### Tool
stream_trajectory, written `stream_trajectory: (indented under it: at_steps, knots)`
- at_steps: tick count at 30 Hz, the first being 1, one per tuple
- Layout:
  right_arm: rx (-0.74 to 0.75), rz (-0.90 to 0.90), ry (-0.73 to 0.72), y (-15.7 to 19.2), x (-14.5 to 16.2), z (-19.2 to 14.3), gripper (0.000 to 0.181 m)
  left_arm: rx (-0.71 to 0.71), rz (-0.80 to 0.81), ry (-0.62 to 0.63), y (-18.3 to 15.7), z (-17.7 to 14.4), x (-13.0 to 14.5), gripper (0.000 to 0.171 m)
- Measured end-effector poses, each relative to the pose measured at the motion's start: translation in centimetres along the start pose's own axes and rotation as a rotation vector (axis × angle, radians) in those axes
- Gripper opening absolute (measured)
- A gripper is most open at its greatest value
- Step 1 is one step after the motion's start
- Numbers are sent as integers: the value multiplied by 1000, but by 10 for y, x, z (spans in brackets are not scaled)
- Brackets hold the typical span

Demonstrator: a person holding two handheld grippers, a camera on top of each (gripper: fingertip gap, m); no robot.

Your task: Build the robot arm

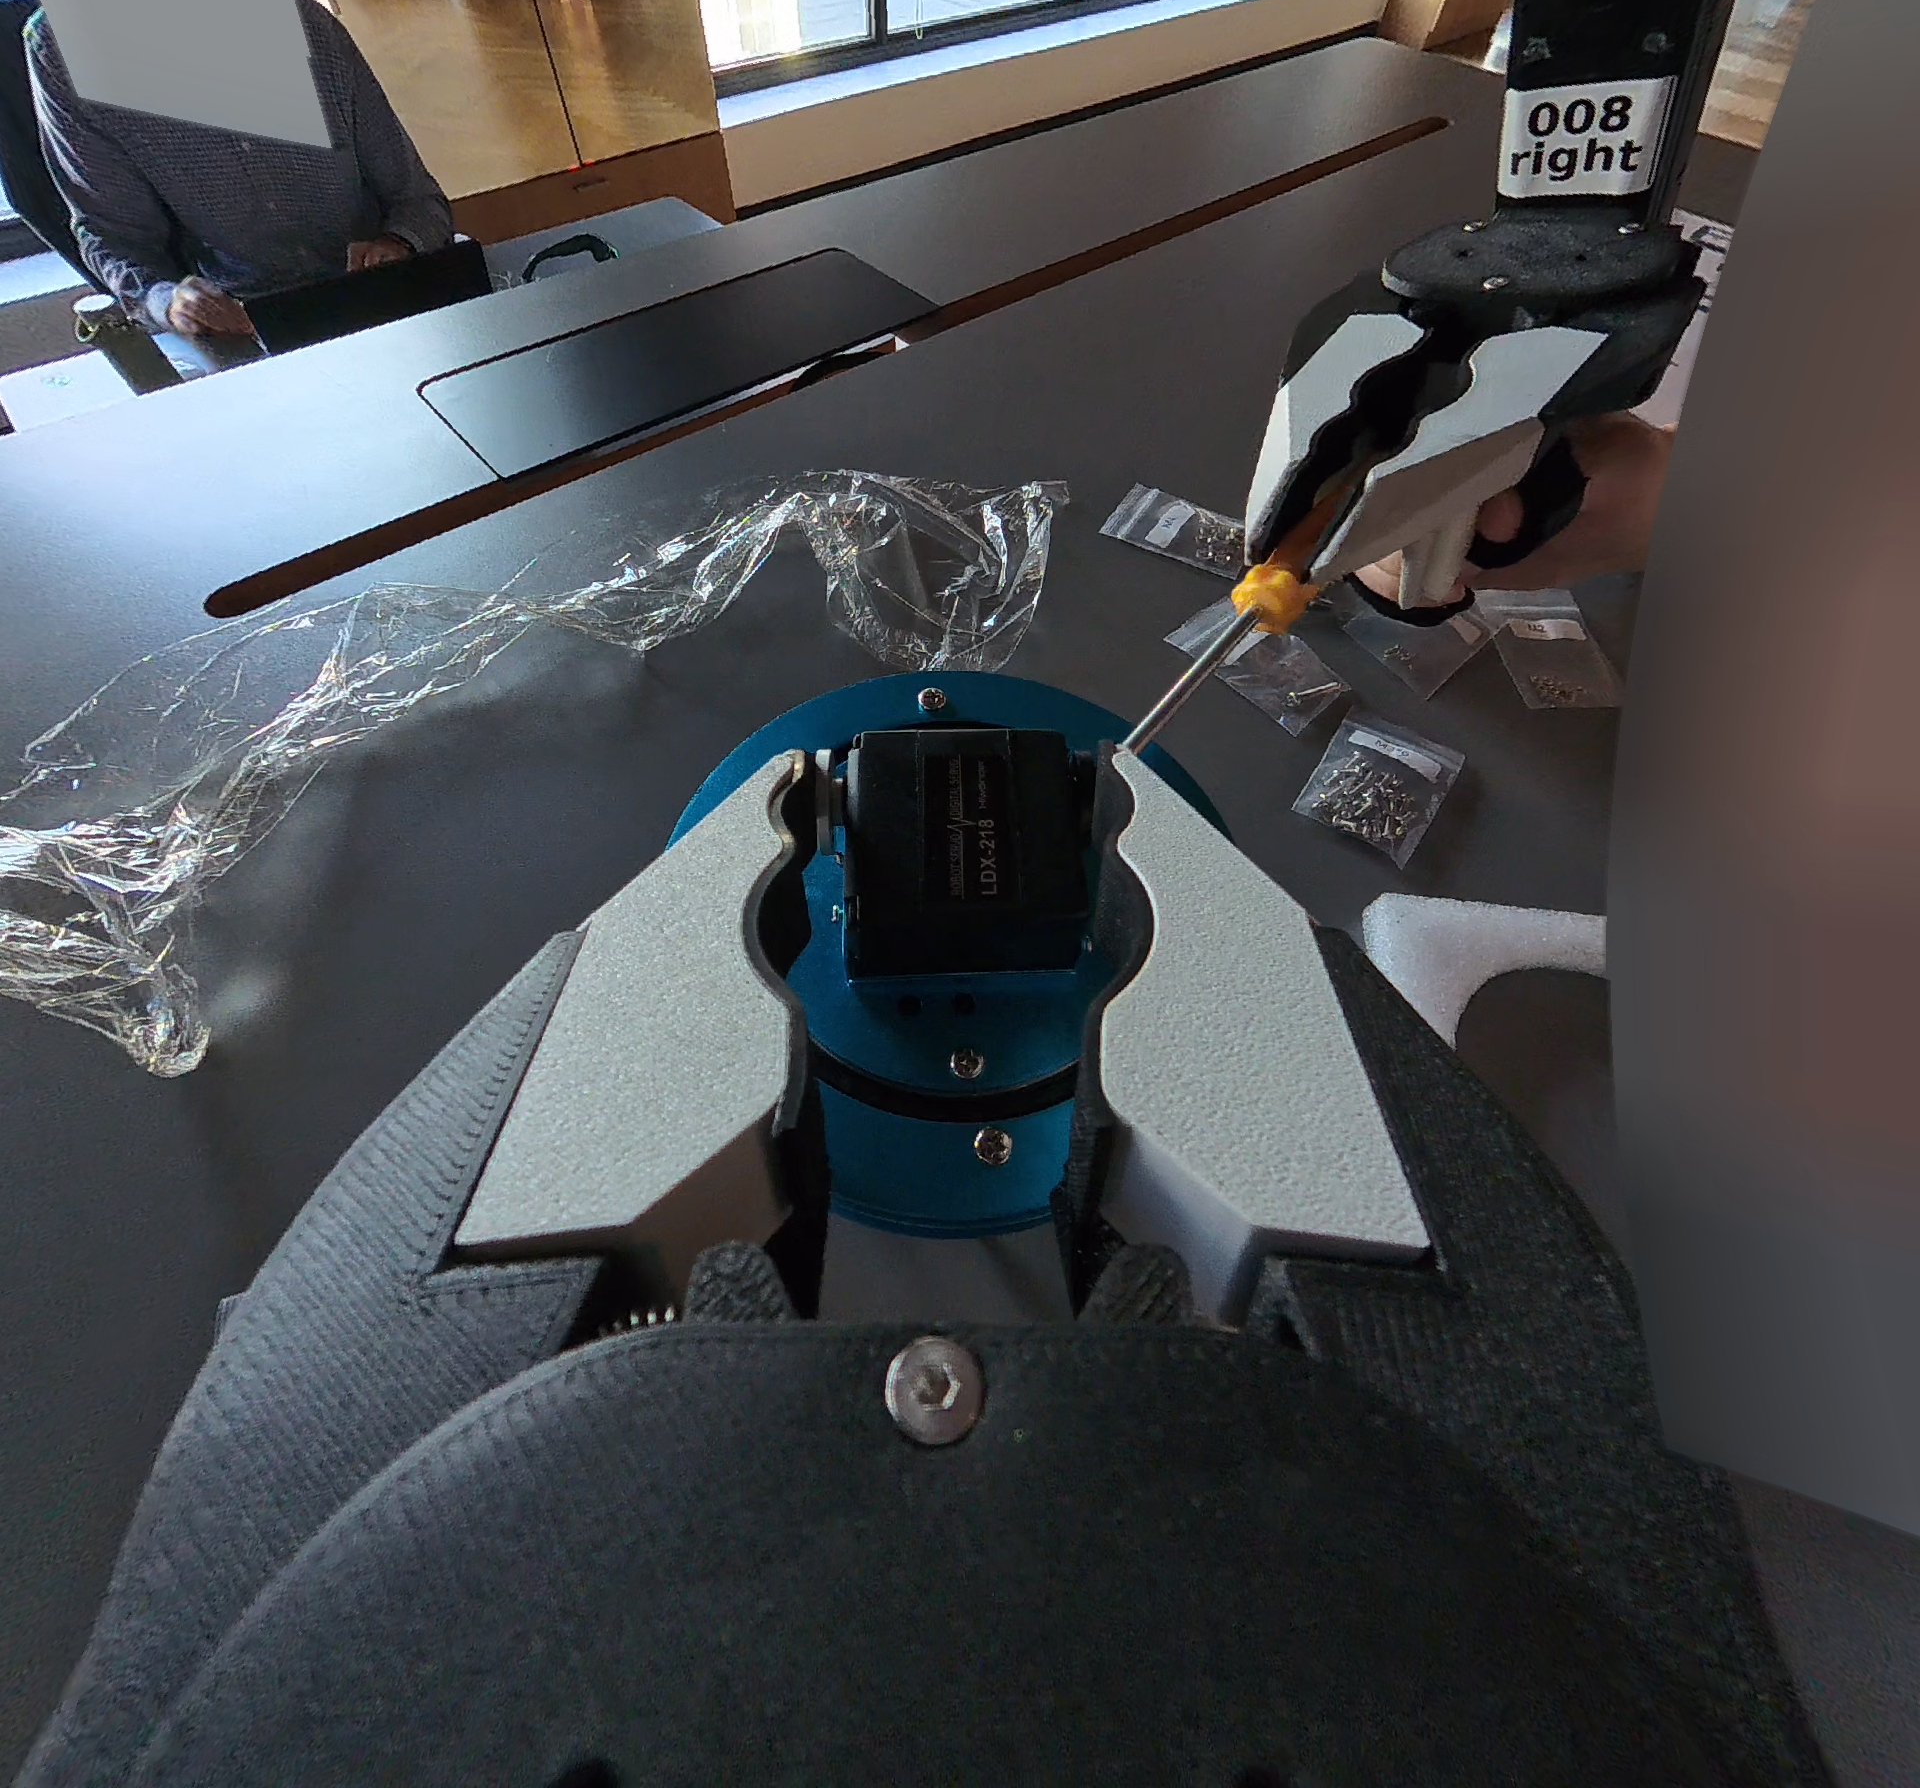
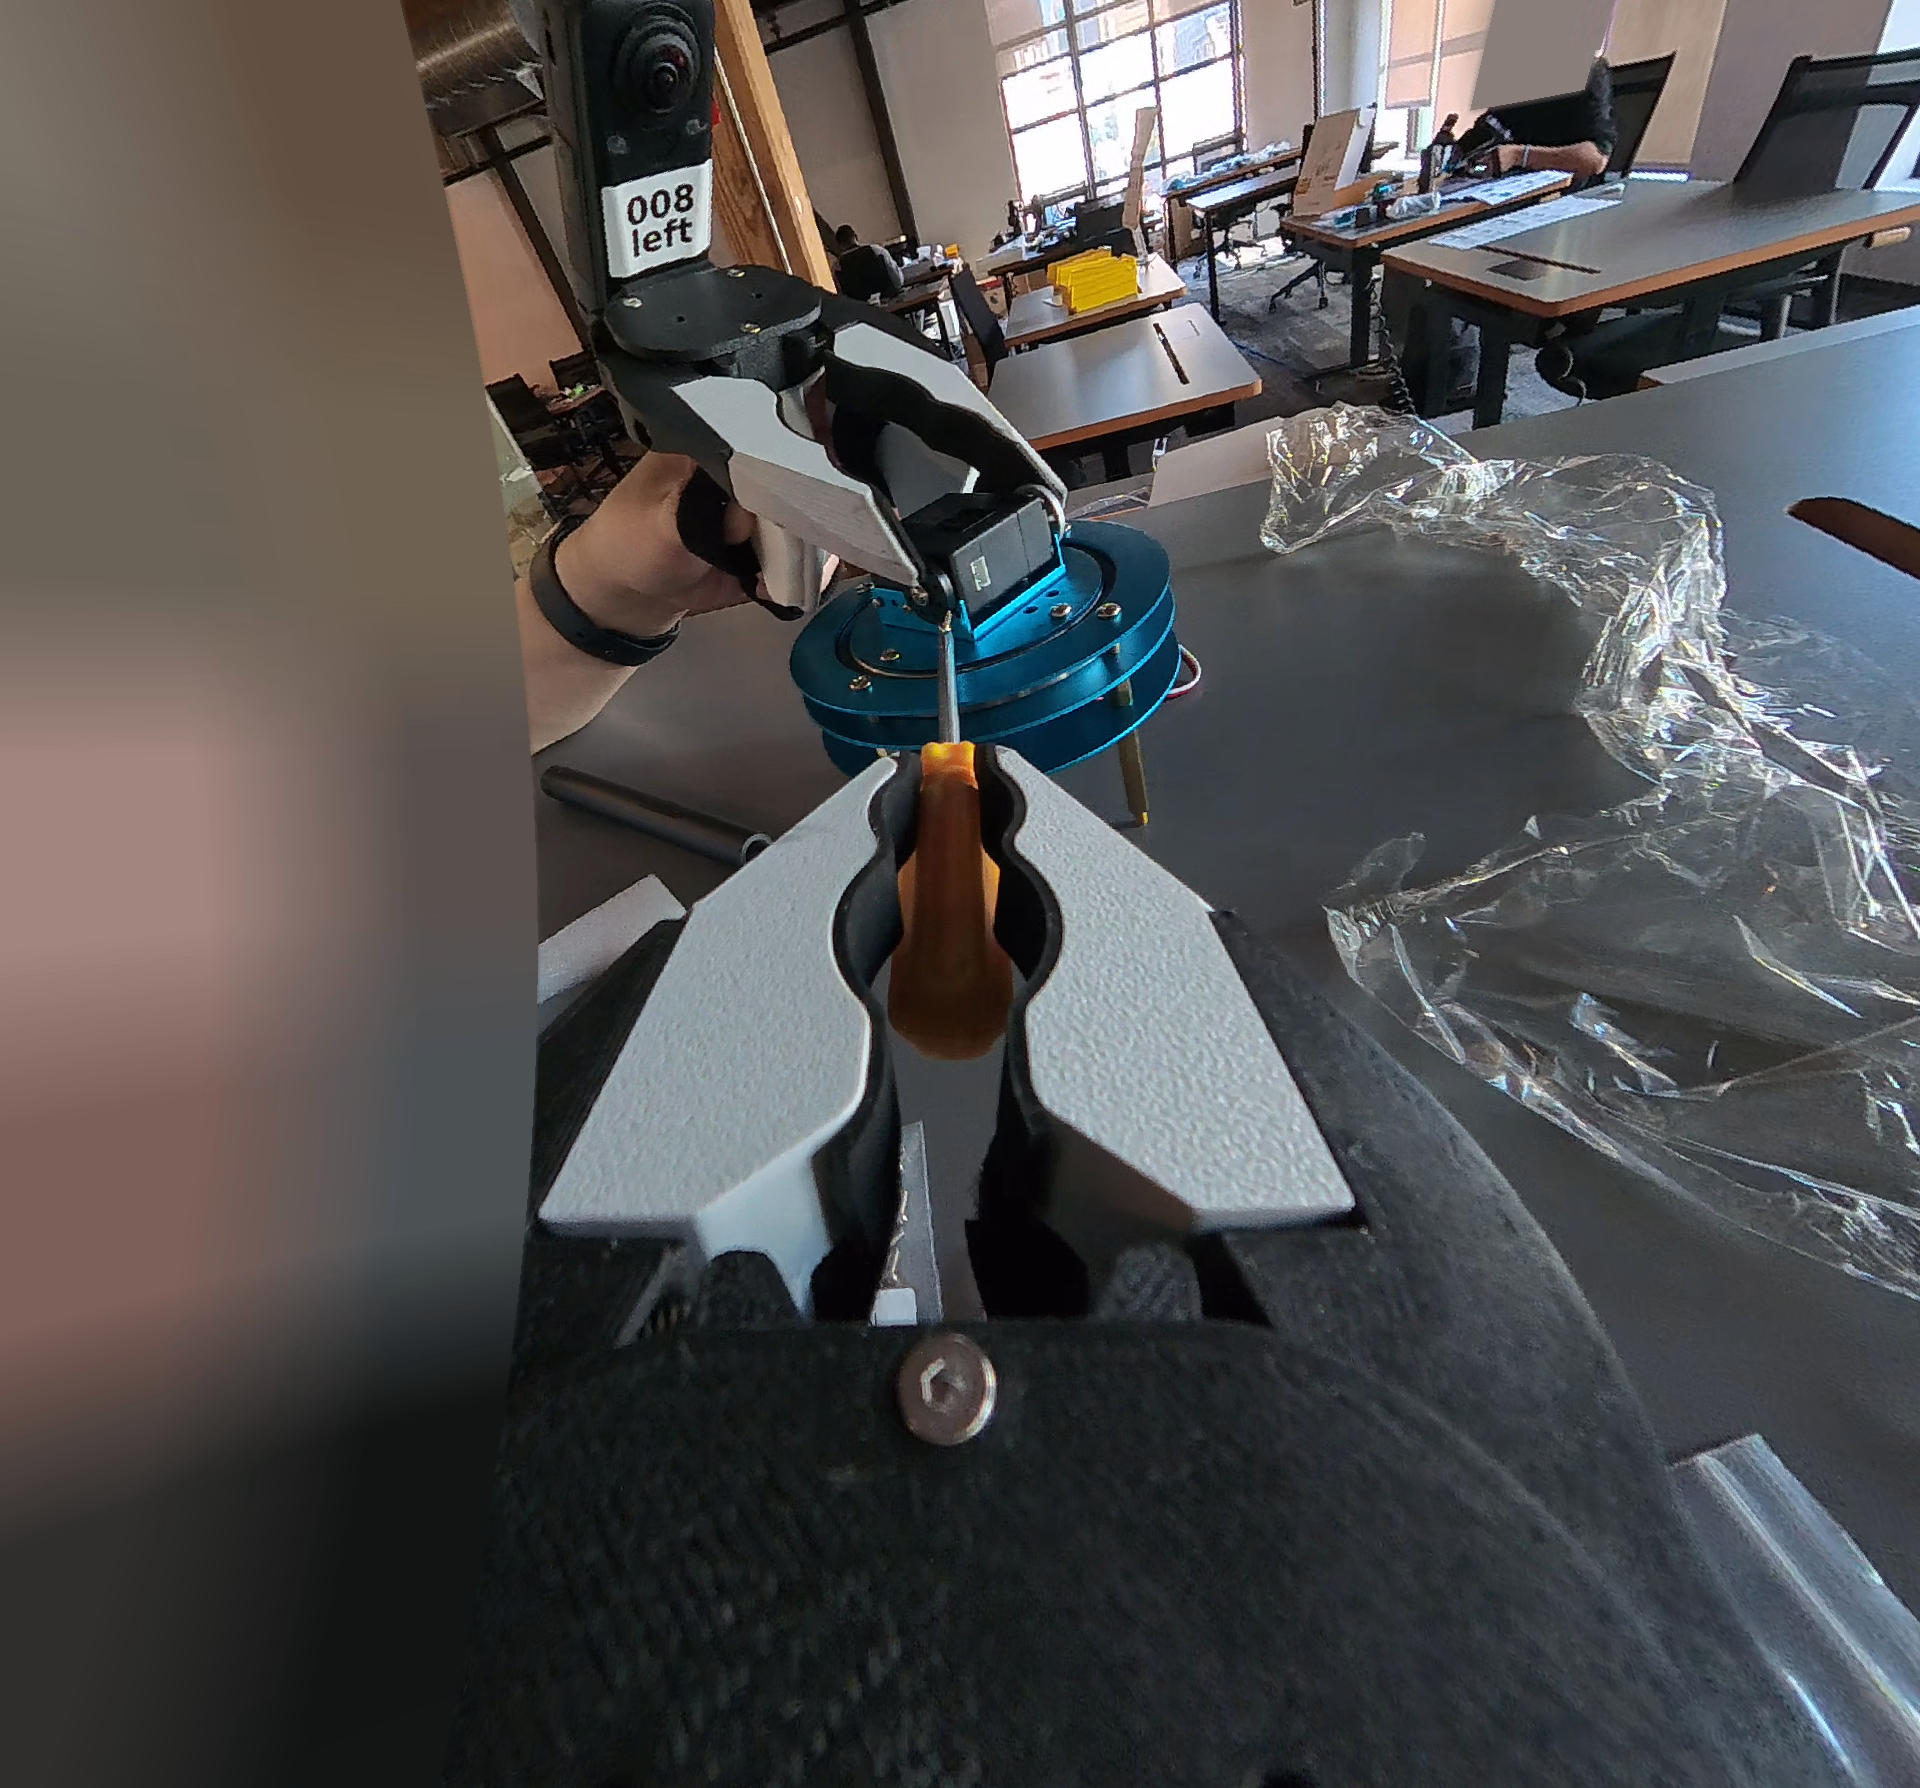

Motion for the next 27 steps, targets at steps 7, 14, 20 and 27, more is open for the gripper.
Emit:
stream_trajectory:
  at_steps: [7, 14, 20, 27]
  knots:
    - [-36, 54, 7, -1, 2, 1, 10, 2, 1, -1, 0, 0, -1, 52]
    - [-42, 53, -4, -3, 1, -2, 10, 3, 1, -4, 0, -1, -2, 52]
    - [-50, 52, -37, -3, -6, -11, 9, -4, 53, -100, -3, -26, -18, 66]
    - [-46, 89, -64, 13, -35, -29, 10, -35, 242, -261, -52, -86, -41, 50]
Point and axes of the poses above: each gripper's, where its closed fingertips meet, z out along the fingers, x out of its underside, y = z × x across the jaws, the point moved 4 cm from there along -z, back along the fingers, and after that the axes turned 8 degrees about y, right-handed, at the moved point
